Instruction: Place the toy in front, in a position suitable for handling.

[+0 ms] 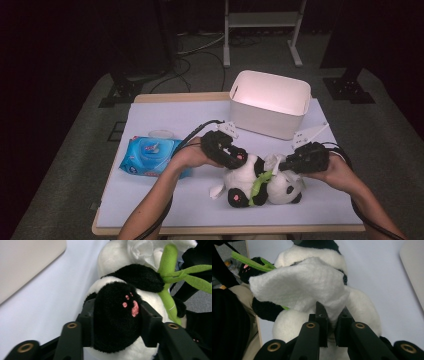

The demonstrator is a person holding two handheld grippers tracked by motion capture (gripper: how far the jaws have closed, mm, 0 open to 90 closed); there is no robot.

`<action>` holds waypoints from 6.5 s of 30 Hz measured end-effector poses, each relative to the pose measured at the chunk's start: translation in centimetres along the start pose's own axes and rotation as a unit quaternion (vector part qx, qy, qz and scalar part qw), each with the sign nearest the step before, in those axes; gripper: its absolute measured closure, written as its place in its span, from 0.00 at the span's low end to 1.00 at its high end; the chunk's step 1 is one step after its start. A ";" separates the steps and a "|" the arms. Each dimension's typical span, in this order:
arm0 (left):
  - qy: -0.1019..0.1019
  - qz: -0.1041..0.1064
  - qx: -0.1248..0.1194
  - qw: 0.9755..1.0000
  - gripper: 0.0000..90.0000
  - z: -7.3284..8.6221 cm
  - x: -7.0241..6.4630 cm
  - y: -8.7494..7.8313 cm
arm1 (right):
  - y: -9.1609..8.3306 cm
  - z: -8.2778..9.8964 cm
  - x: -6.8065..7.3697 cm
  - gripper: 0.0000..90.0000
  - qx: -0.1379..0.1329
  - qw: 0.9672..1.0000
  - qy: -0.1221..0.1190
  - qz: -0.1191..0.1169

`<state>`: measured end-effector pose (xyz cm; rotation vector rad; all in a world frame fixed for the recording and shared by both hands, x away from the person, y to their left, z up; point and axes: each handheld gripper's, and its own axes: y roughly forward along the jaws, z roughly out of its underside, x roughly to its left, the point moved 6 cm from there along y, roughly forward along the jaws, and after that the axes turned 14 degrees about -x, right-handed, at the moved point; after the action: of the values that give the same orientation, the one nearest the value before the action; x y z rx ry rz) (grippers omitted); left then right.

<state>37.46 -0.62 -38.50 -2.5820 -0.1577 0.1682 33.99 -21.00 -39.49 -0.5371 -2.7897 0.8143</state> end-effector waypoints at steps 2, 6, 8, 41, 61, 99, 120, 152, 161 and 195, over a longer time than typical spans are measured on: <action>0.002 -0.003 0.000 1.000 0.64 -0.2 0.3 -0.1 | -0.1 -0.1 -0.3 0.92 -0.005 1.000 0.000 0.005; 0.007 -0.008 0.004 1.000 0.65 -1.0 1.0 -0.5 | -0.3 -0.7 -1.1 0.92 -0.014 1.000 0.004 0.008; 0.012 -0.016 0.002 1.000 0.65 -1.7 1.6 -1.0 | -0.2 -0.9 -1.4 0.91 -0.019 1.000 0.008 0.007; -0.004 0.021 -0.028 0.999 0.45 -1.7 -0.2 -5.4 | 2.7 -2.3 1.7 0.92 0.013 0.998 -0.046 -0.028; -0.018 0.036 -0.005 0.999 0.50 -0.5 -0.6 -4.1 | 2.1 -3.1 2.6 0.91 0.022 0.997 -0.061 -0.035; 0.016 0.045 0.065 0.997 0.35 0.0 -2.3 -1.1 | 2.5 -3.1 3.5 0.91 0.024 0.996 -0.072 -0.039; 0.081 0.008 0.046 0.996 0.67 -2.7 -1.2 -1.0 | 1.1 -5.1 1.6 0.91 0.001 0.997 -0.078 -0.008; 0.056 -0.001 0.026 0.998 0.57 -0.7 -1.2 -0.9 | -1.6 -0.8 -0.5 0.90 0.018 1.000 -0.016 0.018; 0.052 -0.004 0.030 0.998 0.56 -0.7 -1.2 -0.9 | 0.3 -3.3 0.2 0.90 0.019 0.999 -0.049 0.008; 0.042 0.002 0.027 0.999 0.56 -0.5 -1.0 -0.9 | -0.8 -2.2 -0.9 0.90 0.013 0.999 -0.025 0.021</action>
<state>36.45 -0.30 -37.54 -2.5313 -0.1169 0.0644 35.21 -20.96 -37.33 -0.5803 -2.8176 0.8837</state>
